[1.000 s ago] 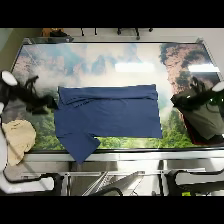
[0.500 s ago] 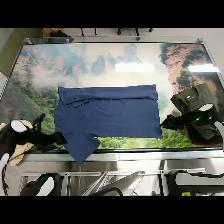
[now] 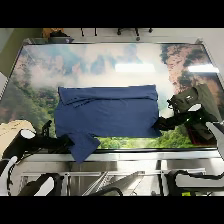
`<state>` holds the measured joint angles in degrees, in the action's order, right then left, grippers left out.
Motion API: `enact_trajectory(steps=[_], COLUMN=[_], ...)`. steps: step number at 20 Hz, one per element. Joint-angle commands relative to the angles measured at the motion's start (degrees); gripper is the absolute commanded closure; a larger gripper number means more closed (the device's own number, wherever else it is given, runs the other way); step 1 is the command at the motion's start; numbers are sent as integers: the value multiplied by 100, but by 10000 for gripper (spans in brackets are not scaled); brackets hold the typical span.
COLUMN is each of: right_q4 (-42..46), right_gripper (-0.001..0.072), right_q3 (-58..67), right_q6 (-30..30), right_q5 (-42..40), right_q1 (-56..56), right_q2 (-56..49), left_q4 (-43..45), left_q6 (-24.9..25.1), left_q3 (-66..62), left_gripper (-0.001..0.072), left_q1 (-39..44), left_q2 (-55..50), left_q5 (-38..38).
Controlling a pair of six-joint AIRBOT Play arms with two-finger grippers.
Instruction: Fold the shirts.
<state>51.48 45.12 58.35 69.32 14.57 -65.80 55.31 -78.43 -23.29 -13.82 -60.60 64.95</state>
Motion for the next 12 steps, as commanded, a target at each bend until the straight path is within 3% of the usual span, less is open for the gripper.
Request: enact_trajectory(steps=[1, 4, 5, 6, 9, 10, 11, 12], right_q4=[31, 33, 31, 31, 33, 37, 50, 101], right_gripper=[407, 406, 407, 407, 419, 504, 648, 694], right_q3=[-9, -9, -9, -9, -9, -9, -9, -9], right_q6=[-4, 13, 17, 17, 24, 35, 35, 39], right_q5=[144, 247, 282, 321, 570, 686, 785, 859], right_q1=[-68, -59, -59, -59, -17, 28, 105, 225], right_q2=[-2, 20, 31, 33, 33, 33, 33, 46], left_q4=[-404, -387, -385, -385, -376, -376, -293, 31], left_q6=[310, 306, 315, 389, 402, 400, 330, 85], left_q3=[-444, -743, -750, -743, -745, -748, -765, -822], left_gripper=[345, 351, 557, 691, 692, 693, 693, 694], left_q1=[177, 407, 428, 426, 424, 424, 420, 420], left_q2=[-643, -837, -835, -811, -511, -310, -70, 157], left_q5=[-149, -50, -44, -15, 68, 61, 66, 138])
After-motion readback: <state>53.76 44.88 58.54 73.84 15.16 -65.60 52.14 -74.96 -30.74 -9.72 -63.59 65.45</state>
